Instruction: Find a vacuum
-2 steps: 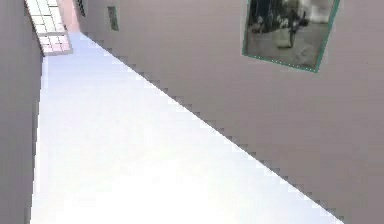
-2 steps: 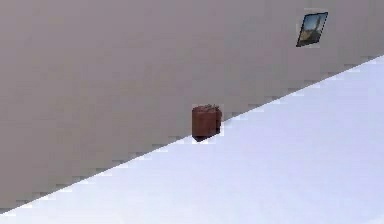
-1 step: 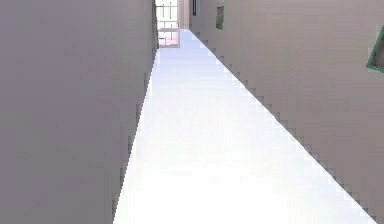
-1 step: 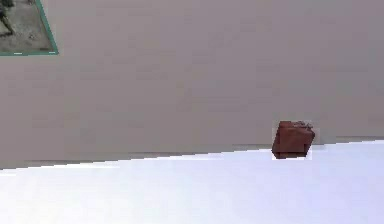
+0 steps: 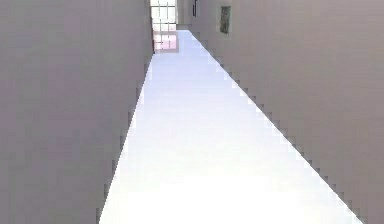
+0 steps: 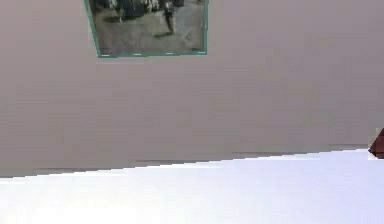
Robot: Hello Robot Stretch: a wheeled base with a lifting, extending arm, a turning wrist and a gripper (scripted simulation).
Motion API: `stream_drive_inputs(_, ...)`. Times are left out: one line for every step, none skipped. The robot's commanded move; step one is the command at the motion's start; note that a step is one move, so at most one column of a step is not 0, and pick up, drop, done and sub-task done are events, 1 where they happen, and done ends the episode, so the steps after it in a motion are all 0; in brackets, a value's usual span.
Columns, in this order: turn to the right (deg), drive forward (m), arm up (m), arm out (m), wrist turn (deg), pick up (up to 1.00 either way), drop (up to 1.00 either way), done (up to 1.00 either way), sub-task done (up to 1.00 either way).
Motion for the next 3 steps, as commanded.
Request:
stream_drive_inputs(0.0, 1.00, 0.00, 0.00, 0.0, 0.00, 0.00, 0.00, 0.00)
stream_drive_inputs(0.0, 1.00, 0.00, 0.00, 0.0, 0.00, 0.00, 0.00, 0.00)
stream_drive_inputs(0.0, 1.00, 0.00, 0.00, 0.0, 0.00, 0.00, 0.00, 0.00)
